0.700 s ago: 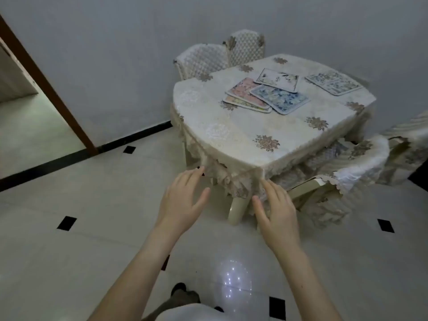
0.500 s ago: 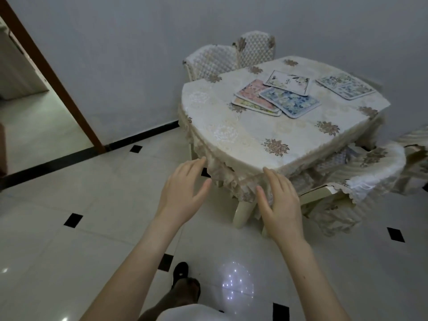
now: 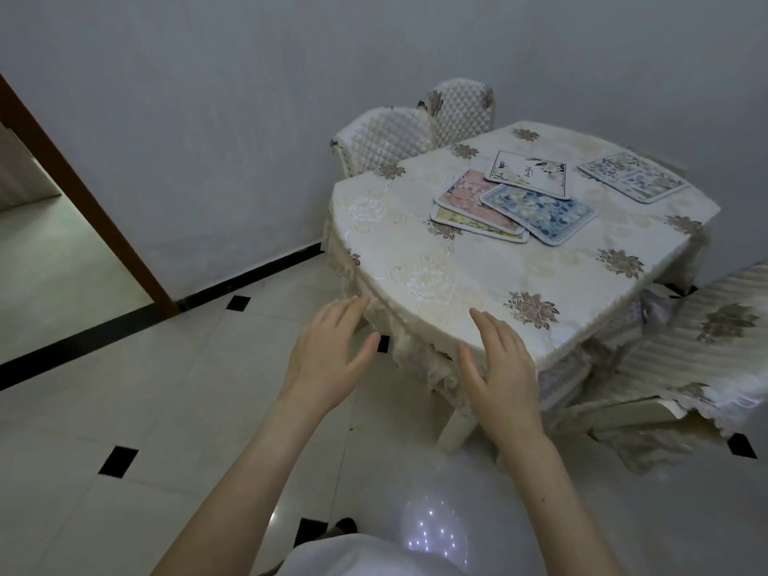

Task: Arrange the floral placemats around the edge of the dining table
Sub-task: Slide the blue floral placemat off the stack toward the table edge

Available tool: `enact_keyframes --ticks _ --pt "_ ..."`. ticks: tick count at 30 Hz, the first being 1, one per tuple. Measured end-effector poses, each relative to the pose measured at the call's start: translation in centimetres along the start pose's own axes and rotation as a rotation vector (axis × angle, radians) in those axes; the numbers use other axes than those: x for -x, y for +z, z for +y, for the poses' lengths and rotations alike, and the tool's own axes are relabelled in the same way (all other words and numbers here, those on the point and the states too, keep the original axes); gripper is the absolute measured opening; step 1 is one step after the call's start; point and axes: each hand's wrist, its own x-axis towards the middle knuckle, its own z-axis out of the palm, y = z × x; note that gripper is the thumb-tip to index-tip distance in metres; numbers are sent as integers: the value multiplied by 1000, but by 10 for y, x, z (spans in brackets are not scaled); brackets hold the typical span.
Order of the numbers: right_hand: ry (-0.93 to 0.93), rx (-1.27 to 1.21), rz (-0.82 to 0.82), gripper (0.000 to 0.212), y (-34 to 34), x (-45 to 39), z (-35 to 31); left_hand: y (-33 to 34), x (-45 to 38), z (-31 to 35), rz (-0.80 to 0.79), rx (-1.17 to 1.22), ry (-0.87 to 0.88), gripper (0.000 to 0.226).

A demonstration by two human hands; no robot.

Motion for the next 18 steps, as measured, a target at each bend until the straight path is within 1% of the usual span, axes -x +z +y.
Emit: enact_keyframes --ticks 4,8,12,18 --pt "37 -10 50 49 20 -41 -21 -18 -43 -32 11 -7 43 56" --pt "74 12 45 50 34 -70 -31 -19 -85 -51 -28 17 103 54" --pt "127 34 47 50 39 -91 -26 -3 -115 -53 -83 59 142 51" --pt "207 22 80 50 46 -138 3 34 -179 -47 -183 99 181 54"
